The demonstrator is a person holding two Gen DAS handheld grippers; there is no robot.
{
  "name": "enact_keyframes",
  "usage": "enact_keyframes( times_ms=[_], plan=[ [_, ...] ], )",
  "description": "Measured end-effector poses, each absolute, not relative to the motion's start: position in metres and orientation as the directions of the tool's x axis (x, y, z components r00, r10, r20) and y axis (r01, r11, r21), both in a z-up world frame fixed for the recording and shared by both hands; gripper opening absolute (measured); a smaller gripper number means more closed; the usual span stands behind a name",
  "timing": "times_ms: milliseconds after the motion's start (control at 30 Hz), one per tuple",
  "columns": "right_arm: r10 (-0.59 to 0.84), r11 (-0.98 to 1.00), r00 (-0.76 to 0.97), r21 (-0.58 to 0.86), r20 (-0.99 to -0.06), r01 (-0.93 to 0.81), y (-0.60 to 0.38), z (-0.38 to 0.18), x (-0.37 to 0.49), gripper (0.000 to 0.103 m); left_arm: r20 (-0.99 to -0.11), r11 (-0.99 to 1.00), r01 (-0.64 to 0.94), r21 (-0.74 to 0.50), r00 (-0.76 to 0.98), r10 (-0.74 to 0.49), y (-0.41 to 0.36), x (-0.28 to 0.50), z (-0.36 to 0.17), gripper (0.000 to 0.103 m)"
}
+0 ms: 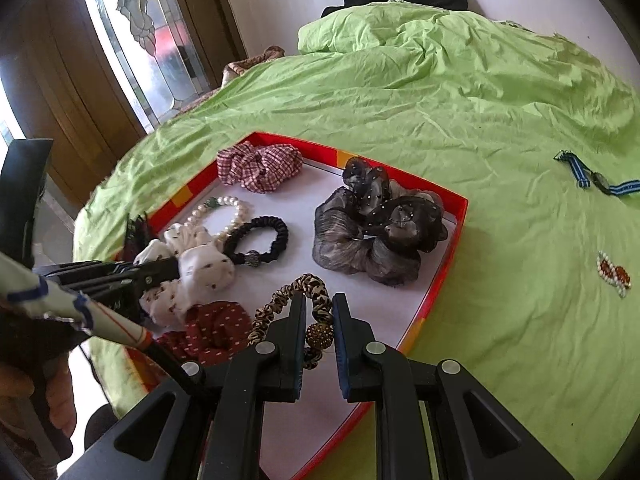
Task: Organize jewelry
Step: 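Lower the white scrunchie and leopard hair tie into the tray and open both tools, then move both open tools over the bead bracelets on the sheet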
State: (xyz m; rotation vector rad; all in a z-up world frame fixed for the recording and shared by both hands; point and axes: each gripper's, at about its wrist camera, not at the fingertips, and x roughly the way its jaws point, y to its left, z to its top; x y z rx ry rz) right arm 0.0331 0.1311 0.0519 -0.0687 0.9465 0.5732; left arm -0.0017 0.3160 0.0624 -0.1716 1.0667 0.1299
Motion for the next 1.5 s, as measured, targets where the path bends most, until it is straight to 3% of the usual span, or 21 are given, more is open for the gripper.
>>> enact_keyframes(
  times_ms=[367,667,833,933,1067,1500],
  plan=[
    [0.402,0.863,0.422,0.182,-0.812,-0.472,0.135,0.029,0.045,0.014,-0.869,0.983,-0.183,0.012,0.484,0.101,0.309,0.000,0.056,0.008],
    [0.392,0.870,0.409,0.188,-0.824,-0.456,0.133,0.022,0.049,0.014,-0.871,0.982,-0.188,0.006,0.481,0.098,0.307,0.002,0.056,0.012],
    [0.396,0.870,0.420,0.187,-0.816,-0.456,0.132,0.027,0.047,0.015,-0.865,0.980,-0.198,0.001,0.492,0.100,0.307,-0.003,0.064,0.027],
    [0.407,0.866,0.429,0.191,-0.807,-0.463,0.131,0.035,0.044,0.016,-0.856,0.980,-0.197,0.004,0.507,0.105,0.306,-0.007,0.072,0.030],
    [0.426,0.860,0.444,0.201,-0.788,-0.469,0.129,0.051,0.037,0.033,-0.840,0.980,-0.198,0.003,0.531,0.110,0.303,-0.015,0.087,0.043],
    [0.431,0.867,0.514,0.181,-0.742,-0.465,0.101,0.098,-0.003,0.034,-0.778,0.980,-0.196,0.032,0.611,0.148,0.283,-0.061,0.142,0.049]
  ],
)
